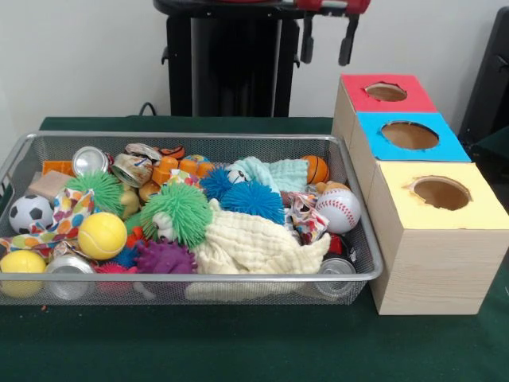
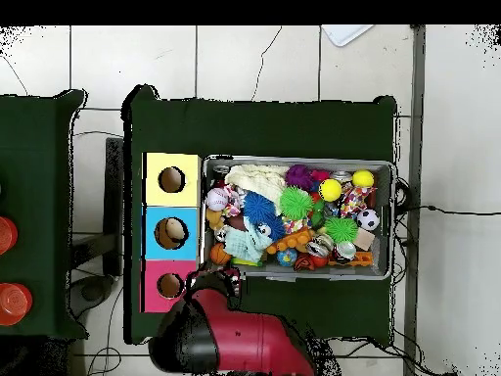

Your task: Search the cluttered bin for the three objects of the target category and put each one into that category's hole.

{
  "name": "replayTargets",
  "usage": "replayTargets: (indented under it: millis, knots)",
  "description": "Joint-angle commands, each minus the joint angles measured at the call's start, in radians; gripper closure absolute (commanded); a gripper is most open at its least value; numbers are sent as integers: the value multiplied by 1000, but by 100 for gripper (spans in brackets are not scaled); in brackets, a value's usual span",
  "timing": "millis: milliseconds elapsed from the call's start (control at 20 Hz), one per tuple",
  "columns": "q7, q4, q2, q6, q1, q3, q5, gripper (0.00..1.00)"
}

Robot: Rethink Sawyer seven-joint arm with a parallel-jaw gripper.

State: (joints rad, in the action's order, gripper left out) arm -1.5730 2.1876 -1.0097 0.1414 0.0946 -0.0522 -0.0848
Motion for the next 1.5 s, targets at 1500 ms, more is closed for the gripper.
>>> replayTargets:
  millis: [1500]
  knots:
    - [-212,-95,743,-757,109,-19,-122,0]
